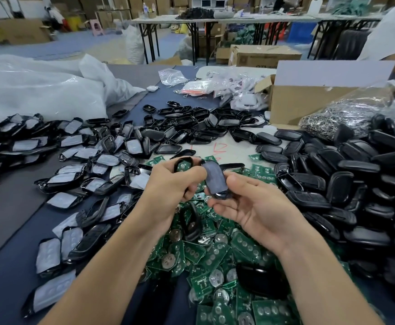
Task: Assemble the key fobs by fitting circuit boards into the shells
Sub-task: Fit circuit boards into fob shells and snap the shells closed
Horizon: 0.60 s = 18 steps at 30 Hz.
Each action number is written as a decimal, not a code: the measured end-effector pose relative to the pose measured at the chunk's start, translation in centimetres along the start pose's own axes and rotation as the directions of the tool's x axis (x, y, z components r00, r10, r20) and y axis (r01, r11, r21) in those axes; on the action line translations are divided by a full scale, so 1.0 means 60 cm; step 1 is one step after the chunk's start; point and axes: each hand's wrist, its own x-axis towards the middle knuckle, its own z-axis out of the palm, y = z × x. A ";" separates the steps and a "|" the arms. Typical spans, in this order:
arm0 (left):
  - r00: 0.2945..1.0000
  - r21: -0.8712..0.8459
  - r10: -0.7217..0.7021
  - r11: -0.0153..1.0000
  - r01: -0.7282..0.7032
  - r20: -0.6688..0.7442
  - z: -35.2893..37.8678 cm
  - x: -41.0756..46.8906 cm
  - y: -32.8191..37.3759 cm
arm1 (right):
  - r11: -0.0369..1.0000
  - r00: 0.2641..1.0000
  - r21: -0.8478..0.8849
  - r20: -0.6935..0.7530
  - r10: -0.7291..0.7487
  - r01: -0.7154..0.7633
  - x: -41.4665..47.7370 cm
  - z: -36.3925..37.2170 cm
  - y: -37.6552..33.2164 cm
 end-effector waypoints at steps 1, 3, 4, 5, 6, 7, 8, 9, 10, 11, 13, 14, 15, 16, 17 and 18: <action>1.000 -0.029 -0.012 1.000 0.013 0.013 0.000 0.000 0.000 | 1.000 1.000 0.023 0.022 0.016 -0.017 -0.002 0.000 0.000; 0.999 -0.071 -0.034 0.997 0.036 0.040 -0.001 -0.001 0.003 | 0.998 0.998 0.059 0.052 0.027 -0.030 -0.002 -0.001 0.000; 0.997 -0.080 -0.043 0.996 0.047 0.056 -0.002 -0.002 0.004 | 0.997 0.998 0.071 0.056 0.023 -0.027 -0.003 -0.002 -0.001; 0.997 -0.079 -0.047 0.995 0.052 0.068 -0.003 -0.001 0.003 | 0.996 0.999 0.084 0.052 0.014 -0.018 -0.003 -0.002 -0.001; 0.996 -0.074 -0.053 0.996 0.058 0.069 -0.004 -0.001 0.003 | 0.996 0.999 0.093 0.043 0.000 -0.004 -0.003 -0.003 -0.002; 0.997 -0.058 -0.054 0.997 0.057 0.055 -0.004 0.000 0.003 | 0.996 0.999 0.092 0.030 -0.013 0.011 -0.003 -0.003 -0.003; 0.998 -0.038 -0.049 0.998 0.051 0.032 -0.004 0.000 0.002 | 0.997 0.999 0.077 0.014 -0.029 0.028 -0.003 -0.004 -0.005; 0.999 -0.008 -0.035 0.999 0.035 0.007 -0.003 0.001 0.000 | 0.998 0.999 0.047 -0.008 -0.044 0.045 -0.003 -0.005 -0.006; 1.000 0.020 -0.020 1.000 0.021 -0.014 -0.002 0.001 -0.002 | 0.998 0.997 0.004 -0.034 -0.063 0.064 -0.002 -0.007 -0.007; 1.000 0.056 -0.003 0.998 0.005 -0.023 -0.001 0.000 -0.003 | 0.995 0.994 -0.046 -0.063 -0.086 0.083 -0.001 -0.007 -0.007; 0.999 0.121 0.017 0.993 -0.014 -0.027 0.003 -0.004 -0.006 | 0.981 0.982 -0.155 -0.126 -0.140 0.120 0.001 -0.005 -0.004; 0.999 0.142 0.023 0.990 -0.018 -0.036 0.006 -0.006 -0.006 | 0.969 0.973 -0.208 -0.156 -0.170 0.136 0.002 -0.003 -0.001; 0.998 0.161 0.047 0.986 -0.039 -0.048 0.007 -0.007 -0.006 | 0.958 0.963 -0.247 -0.185 -0.195 0.147 0.003 -0.001 0.002; 0.995 0.159 0.074 0.985 -0.063 -0.066 0.009 -0.010 -0.001 | 0.951 0.952 -0.266 -0.216 -0.217 0.157 0.003 0.000 0.004; 0.988 0.177 0.135 0.977 -0.119 -0.081 0.009 -0.011 0.001 | 0.949 0.942 -0.270 -0.241 -0.233 0.165 0.004 0.001 0.005; 0.976 0.234 0.205 0.955 -0.182 -0.077 0.006 -0.014 0.002 | 0.948 0.936 -0.267 -0.257 -0.242 0.172 0.004 0.001 0.004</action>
